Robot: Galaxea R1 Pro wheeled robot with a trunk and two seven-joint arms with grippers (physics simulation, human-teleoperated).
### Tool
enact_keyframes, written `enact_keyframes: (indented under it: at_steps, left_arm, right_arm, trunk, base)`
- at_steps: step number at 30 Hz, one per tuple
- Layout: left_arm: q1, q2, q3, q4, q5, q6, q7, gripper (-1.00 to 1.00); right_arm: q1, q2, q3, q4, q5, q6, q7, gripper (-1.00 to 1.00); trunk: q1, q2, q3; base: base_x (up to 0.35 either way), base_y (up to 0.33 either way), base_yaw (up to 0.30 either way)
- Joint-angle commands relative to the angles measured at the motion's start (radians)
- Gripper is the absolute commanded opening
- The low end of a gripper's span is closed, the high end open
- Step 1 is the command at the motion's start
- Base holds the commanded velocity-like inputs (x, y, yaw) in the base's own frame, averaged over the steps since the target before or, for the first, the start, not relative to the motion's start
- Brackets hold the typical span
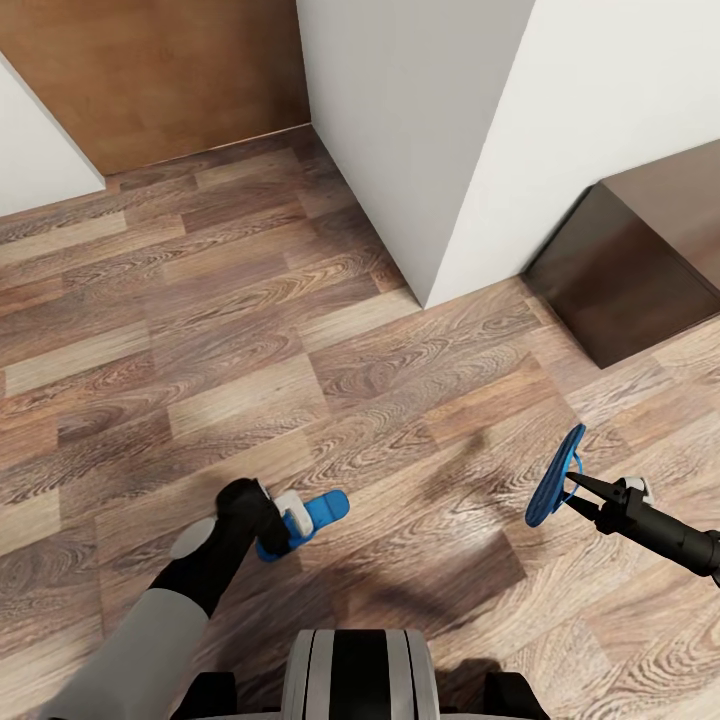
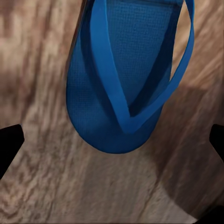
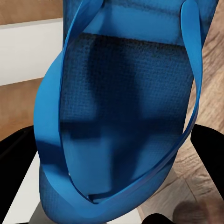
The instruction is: In the bedroom, move the book from the bed onto either nightstand, and place the two sandals side by side next to the bed.
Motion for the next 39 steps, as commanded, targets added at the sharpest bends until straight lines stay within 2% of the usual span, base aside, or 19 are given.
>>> enact_keyframes:
  at_steps: [1, 23, 27, 39]
  left_arm:
    - [0.000, -0.004, -0.001, -0.003, -0.010, 0.005, -0.008, 1.00]
    - [0.000, -0.020, -0.001, -0.003, -0.012, 0.005, -0.006, 1.00]
    - [0.000, -0.020, -0.001, -0.003, -0.013, 0.005, -0.006, 1.00]
    - [0.000, -0.020, -0.001, -0.003, -0.014, 0.005, -0.005, 1.00]
  right_arm:
    - [0.000, 0.000, 0.001, 0.000, -0.005, 0.008, 0.000, -1.00]
    - [0.000, 0.000, 0.001, -0.001, -0.005, 0.008, 0.000, -1.00]
    - [0.000, 0.000, 0.001, -0.001, -0.005, 0.008, 0.000, -1.00]
    - [0.000, 0.000, 0.001, 0.000, -0.005, 0.008, 0.000, -1.00]
  trunk:
    - [0.000, 0.000, -0.001]
    - [0.000, 0.000, -0.001]
    - [0.002, -0.001, -0.016]
    - [0.002, -0.001, -0.016]
  base:
    - [0.000, 0.000, 0.000]
    - [0.000, 0.000, 0.000]
    - [0.000, 0.000, 0.000]
    - [0.000, 0.000, 0.000]
